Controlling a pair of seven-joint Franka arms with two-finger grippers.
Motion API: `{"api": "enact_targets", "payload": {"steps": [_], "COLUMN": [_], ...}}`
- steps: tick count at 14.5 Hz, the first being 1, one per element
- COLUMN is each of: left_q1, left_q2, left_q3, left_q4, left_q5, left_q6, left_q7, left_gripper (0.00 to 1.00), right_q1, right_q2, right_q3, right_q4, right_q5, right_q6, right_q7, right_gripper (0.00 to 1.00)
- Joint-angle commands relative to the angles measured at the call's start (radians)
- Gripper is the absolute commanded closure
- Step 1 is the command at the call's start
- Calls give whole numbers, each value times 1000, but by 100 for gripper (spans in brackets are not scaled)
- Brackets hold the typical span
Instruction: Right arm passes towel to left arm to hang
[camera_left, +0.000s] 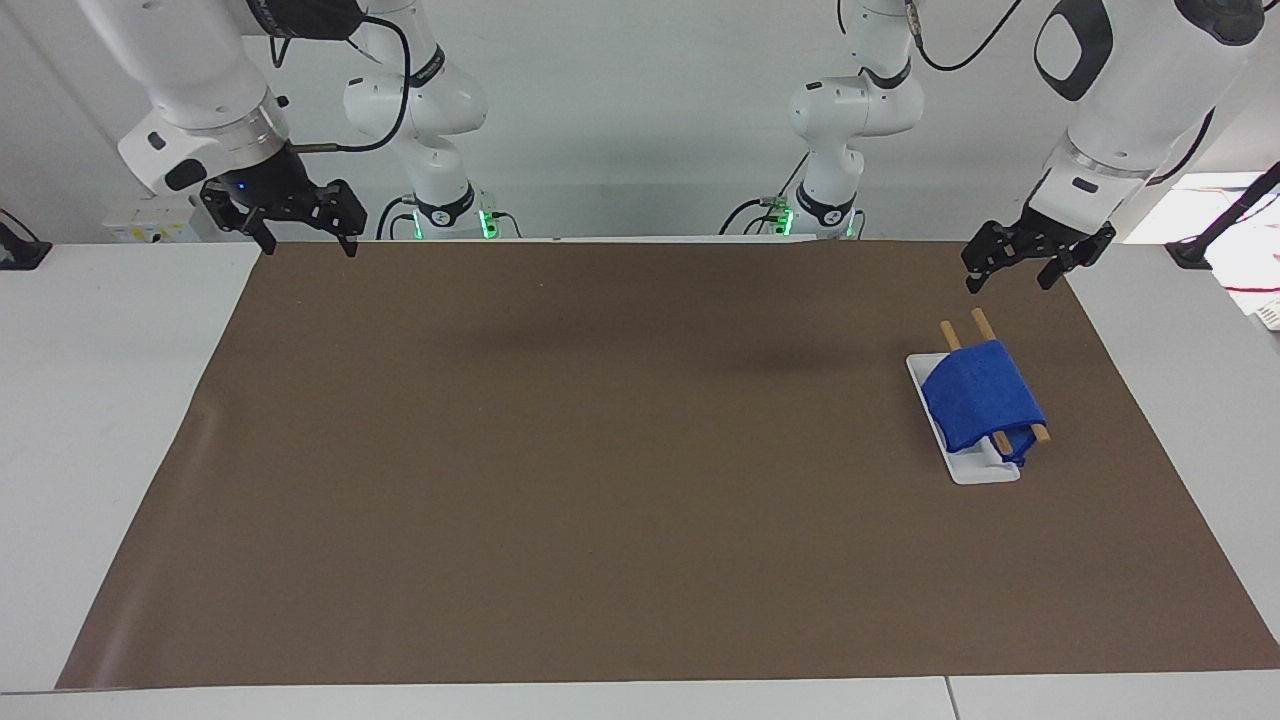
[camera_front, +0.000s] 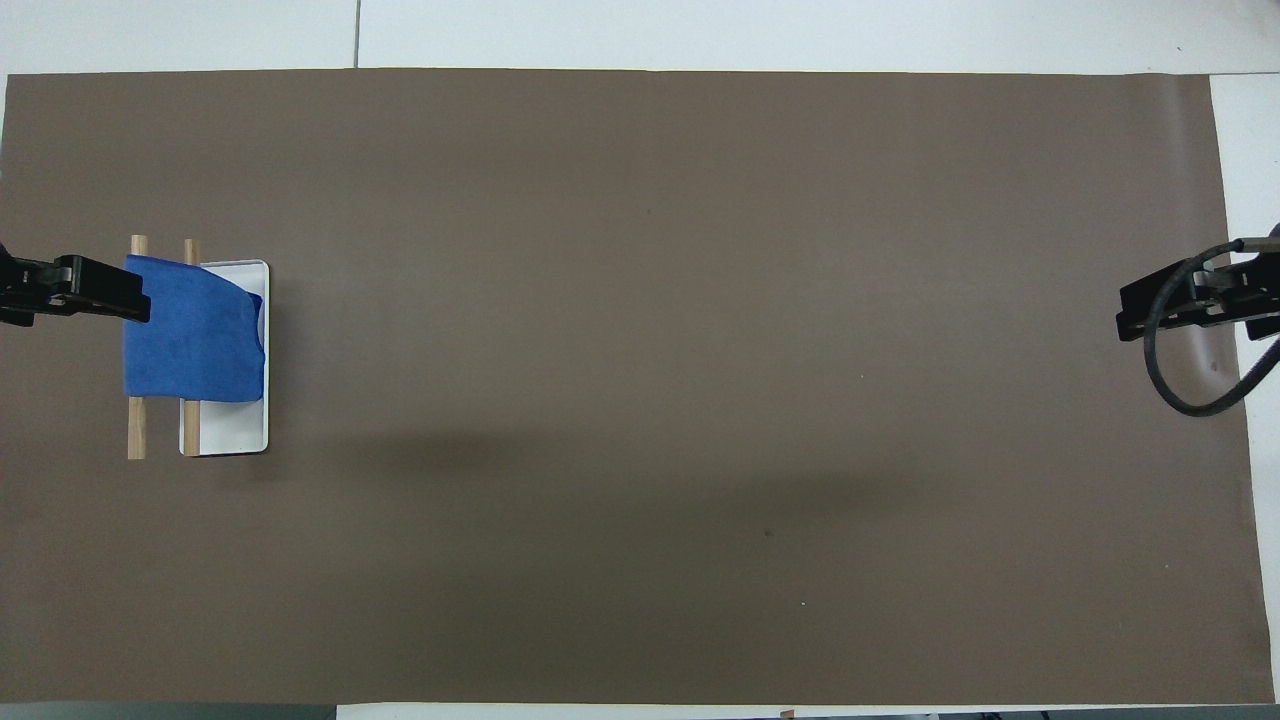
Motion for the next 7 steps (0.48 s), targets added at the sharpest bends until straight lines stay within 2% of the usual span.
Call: {"api": "enact_targets", "payload": {"steps": [1,7], "left_q1": [9,9], "left_q2": [5,-9], "left_q3": [8,13], "left_q4": [17,-19], "left_q5": [-25,-29], "left_q6": [-13,4], "left_q7": [16,15], "left_gripper": [0,0], "right_q1": [0,-2], "right_q2": [-8,-8], "right_q3": [2,0], "right_q4": [-16,-16], "right_q5": [-13,-15], "right_q6": [7,5], "right_q7": [17,37], "right_gripper": [0,0]}}
